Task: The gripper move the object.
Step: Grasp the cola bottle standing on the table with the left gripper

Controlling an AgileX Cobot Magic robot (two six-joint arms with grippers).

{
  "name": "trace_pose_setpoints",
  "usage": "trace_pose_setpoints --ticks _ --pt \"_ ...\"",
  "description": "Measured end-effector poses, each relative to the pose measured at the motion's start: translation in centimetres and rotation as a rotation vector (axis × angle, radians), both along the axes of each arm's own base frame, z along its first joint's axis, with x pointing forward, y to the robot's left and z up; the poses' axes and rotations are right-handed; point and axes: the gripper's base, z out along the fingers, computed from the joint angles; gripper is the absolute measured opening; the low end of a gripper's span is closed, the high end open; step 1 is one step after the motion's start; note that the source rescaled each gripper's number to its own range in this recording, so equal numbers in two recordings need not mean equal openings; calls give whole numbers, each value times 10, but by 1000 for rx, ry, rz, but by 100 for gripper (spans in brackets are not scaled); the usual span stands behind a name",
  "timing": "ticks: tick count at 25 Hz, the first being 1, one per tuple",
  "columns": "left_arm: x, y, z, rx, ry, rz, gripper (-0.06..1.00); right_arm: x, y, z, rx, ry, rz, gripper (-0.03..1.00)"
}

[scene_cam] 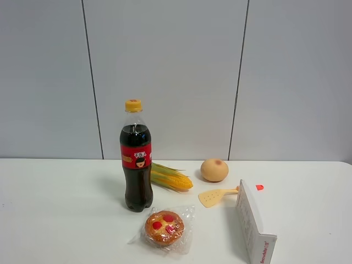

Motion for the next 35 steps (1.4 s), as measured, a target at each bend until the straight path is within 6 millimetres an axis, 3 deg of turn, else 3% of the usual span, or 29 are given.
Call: trace_pose_setpoints --ticks 1,23,25,29,35 --pt "0 0 0 0 0 0 56 0 0 0 0 0 0 100" --pt "-1 0 2 9 -2 -9 56 0 0 0 0 0 0 100" --pt "-5 -2 10 -2 -26 -29 56 0 0 0 0 0 0 100" --pt "-10 -11 45 -25 -77 -127 56 0 0 0 0 0 0 100" --pt "5 -30 90 -64 -117 -336 56 0 0 0 0 0 0 100"
